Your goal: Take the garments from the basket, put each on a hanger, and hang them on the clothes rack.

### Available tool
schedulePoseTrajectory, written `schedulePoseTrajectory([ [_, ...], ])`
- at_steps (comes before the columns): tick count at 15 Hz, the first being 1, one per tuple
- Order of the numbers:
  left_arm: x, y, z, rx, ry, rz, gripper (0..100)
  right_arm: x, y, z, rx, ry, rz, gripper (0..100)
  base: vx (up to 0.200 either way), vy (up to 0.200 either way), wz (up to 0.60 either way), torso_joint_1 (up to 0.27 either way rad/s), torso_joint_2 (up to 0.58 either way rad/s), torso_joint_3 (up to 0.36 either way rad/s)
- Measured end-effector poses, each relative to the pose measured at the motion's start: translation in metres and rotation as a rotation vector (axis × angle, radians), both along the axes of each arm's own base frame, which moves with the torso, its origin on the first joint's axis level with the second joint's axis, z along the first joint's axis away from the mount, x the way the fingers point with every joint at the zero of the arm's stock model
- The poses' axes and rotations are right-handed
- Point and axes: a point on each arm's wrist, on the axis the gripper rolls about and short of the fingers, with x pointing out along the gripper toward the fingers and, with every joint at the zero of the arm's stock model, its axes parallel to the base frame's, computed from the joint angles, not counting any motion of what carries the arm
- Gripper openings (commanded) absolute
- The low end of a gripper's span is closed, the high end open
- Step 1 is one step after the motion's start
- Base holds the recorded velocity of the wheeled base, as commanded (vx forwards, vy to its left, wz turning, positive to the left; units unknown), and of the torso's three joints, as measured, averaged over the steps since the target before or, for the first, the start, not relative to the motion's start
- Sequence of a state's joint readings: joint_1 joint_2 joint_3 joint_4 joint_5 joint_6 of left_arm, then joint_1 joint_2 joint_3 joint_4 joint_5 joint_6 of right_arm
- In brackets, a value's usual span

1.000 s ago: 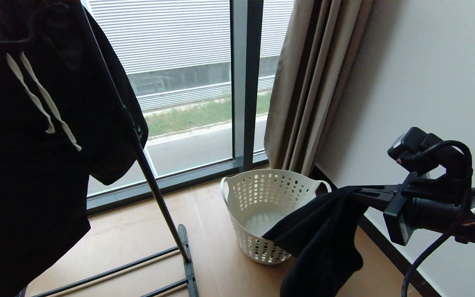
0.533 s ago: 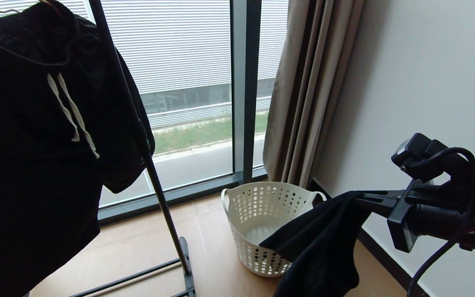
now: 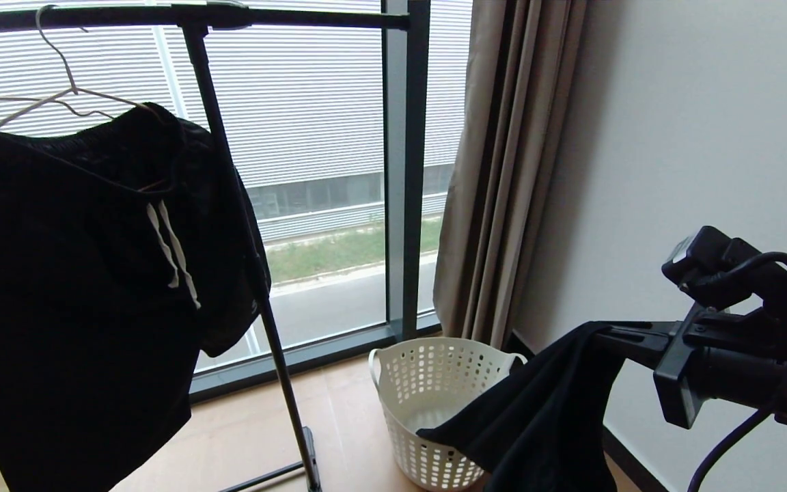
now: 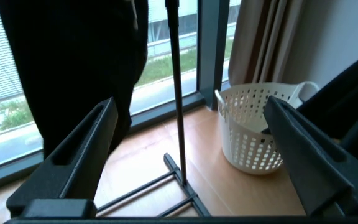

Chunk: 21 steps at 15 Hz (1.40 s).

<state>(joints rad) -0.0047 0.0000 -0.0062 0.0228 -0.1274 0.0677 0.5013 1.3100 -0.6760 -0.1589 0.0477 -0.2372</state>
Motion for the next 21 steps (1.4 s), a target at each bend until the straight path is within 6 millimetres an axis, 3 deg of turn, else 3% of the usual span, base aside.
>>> schedulePoseTrajectory([
  [8,0.0000,0.0000,-0.0002,-0.004,0.001,0.001,100,-0.0027,-0.0011,0.0007,0.003,-0.004,0.002,0,0.000,0.000,0.00,0.171,-0.49,-0.322],
  [17,0.0001,0.0004,0.0000,-0.005,0.000,0.019,100,-0.0039,-0.0012,-0.0027,-0.011,0.002,0.007,0,0.000,0.000,0.00,0.230,-0.55,-0.443],
  [21,0.0001,0.0004,0.0000,-0.010,0.000,0.019,100,-0.0048,-0.0016,-0.0027,0.002,-0.037,0.011,0,0.000,0.000,0.15,0.100,-0.24,-0.150],
])
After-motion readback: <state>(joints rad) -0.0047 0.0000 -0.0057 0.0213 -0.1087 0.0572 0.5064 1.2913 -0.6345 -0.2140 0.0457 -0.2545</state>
